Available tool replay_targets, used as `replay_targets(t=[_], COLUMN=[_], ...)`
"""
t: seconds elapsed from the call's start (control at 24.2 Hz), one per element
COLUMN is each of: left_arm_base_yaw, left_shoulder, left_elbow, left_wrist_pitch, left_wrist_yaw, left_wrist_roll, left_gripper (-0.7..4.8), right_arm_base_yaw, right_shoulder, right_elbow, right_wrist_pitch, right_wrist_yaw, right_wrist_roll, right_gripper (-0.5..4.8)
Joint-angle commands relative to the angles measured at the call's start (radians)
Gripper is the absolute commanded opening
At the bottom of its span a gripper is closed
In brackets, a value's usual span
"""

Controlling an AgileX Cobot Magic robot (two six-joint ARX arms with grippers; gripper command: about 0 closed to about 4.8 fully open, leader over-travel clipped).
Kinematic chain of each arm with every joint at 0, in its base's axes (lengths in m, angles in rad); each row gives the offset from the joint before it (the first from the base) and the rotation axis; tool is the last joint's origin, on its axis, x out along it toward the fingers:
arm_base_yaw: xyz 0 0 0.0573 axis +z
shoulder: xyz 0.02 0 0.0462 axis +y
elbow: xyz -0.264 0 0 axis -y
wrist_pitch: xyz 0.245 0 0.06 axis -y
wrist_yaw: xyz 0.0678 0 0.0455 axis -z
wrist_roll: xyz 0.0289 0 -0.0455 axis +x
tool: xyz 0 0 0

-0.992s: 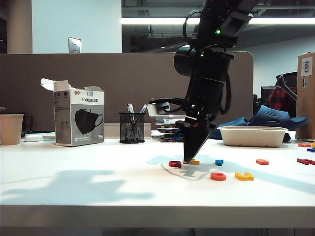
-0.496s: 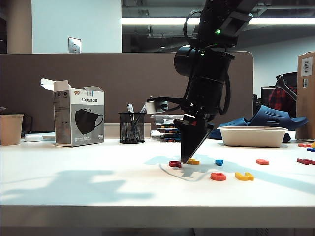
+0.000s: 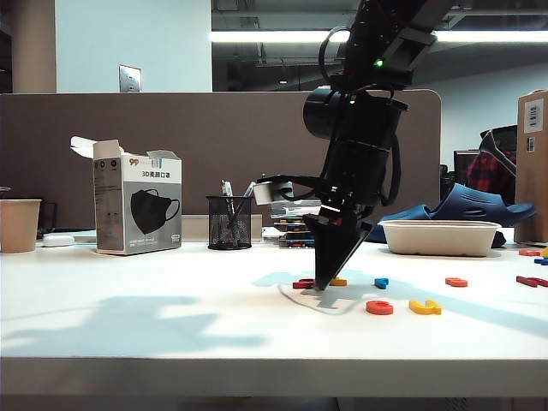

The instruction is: Select the appropriate letters from the row of letter magnets placed on the table to arrange into the word "cup".

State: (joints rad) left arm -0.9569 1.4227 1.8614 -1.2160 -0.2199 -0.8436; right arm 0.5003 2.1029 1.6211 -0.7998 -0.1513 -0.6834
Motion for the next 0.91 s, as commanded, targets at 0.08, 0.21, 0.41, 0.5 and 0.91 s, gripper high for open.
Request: replay_targets(t=[0.08, 0.21, 0.41, 0.5, 0.91], left_arm_base_yaw=[0.0, 0.0, 0.0, 0.0, 0.0], left_shoulder=[-0.003, -0.003, -0.003, -0.003, -0.003], left_elbow=[0.003, 0.003, 0.003, 0.003, 0.003], left_wrist_pitch=[0.002, 0.002, 0.002, 0.002, 0.002], left_wrist_yaw=[-0.004, -0.004, -0.004, -0.005, -0.005], left_wrist_roll=[-0.002, -0.002, -0.002, -0.002, -0.002], left_gripper=[-0.05, -0.05, -0.05, -0.05, -0.05], right_arm_base_yaw=[0.001, 0.001, 0.001, 0.001, 0.001], right_shoulder=[0.012, 0.012, 0.012, 0.012, 0.012], right_elbow=[0.003, 0.003, 0.003, 0.003, 0.003], right_wrist_pitch=[0.008, 0.01, 0.011, 0.009, -0.042], right_wrist_yaw=[0.003, 0.003, 0.021, 0.043, 0.075], right_wrist_roll=[-0.005, -0.005, -0.004, -0.001, 0.014], right_gripper=[1.79, 1.79, 1.63, 1.3, 0.38])
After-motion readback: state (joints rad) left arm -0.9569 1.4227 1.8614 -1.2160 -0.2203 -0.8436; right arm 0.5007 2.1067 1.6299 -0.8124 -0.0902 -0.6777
